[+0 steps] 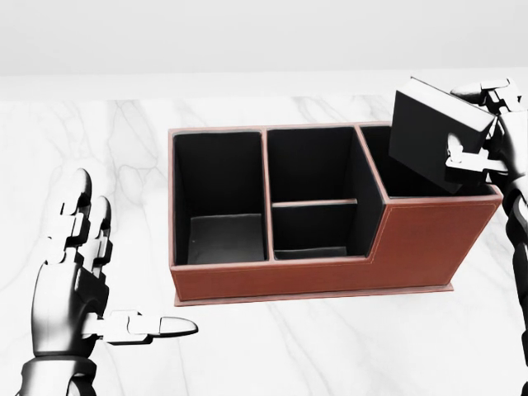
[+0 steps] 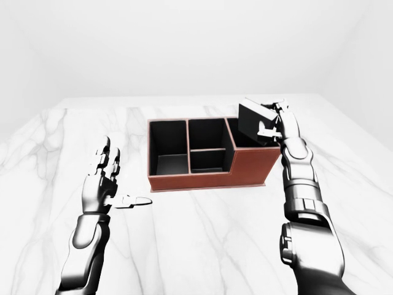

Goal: Pick up the book and place it in the right compartment of the caddy.

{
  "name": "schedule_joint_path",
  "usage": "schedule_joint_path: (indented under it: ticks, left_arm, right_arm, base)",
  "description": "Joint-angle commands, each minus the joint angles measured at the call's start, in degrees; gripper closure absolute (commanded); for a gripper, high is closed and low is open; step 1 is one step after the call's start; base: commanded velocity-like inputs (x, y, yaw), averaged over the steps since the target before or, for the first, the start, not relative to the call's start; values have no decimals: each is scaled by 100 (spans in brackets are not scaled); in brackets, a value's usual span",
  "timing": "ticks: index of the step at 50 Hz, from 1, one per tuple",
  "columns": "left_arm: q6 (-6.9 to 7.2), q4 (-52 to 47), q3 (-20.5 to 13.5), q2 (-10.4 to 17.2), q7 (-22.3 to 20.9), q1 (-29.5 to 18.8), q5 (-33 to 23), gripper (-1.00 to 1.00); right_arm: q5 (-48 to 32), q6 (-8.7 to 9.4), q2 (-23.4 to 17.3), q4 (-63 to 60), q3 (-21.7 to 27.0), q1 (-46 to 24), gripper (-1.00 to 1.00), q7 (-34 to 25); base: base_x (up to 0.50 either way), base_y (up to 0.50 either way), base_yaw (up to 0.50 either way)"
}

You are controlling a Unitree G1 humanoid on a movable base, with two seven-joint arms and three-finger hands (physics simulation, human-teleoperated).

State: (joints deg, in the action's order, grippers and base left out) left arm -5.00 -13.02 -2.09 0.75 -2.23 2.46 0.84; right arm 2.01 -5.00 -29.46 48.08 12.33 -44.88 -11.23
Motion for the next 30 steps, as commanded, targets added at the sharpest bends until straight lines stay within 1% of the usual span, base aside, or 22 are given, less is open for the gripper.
schedule_joint_path:
  ticks: [1, 17, 30]
  left_arm:
    - [0, 28, -4, -5, -86, 17, 119, -100]
    - [0, 67, -5, -3, -86, -5, 120, -100]
    - [0, 142, -7, 0, -94, -15, 116, -100]
  right_arm:
    - [351, 0, -33, -138, 159, -59, 100, 59]
    - [249, 0, 42, 533, 66, -368, 100, 120]
    - [194, 0, 110, 751, 7, -462, 100, 161]
  base:
    - [0, 0, 0]
    - [0, 0, 0]
    - [0, 0, 0]
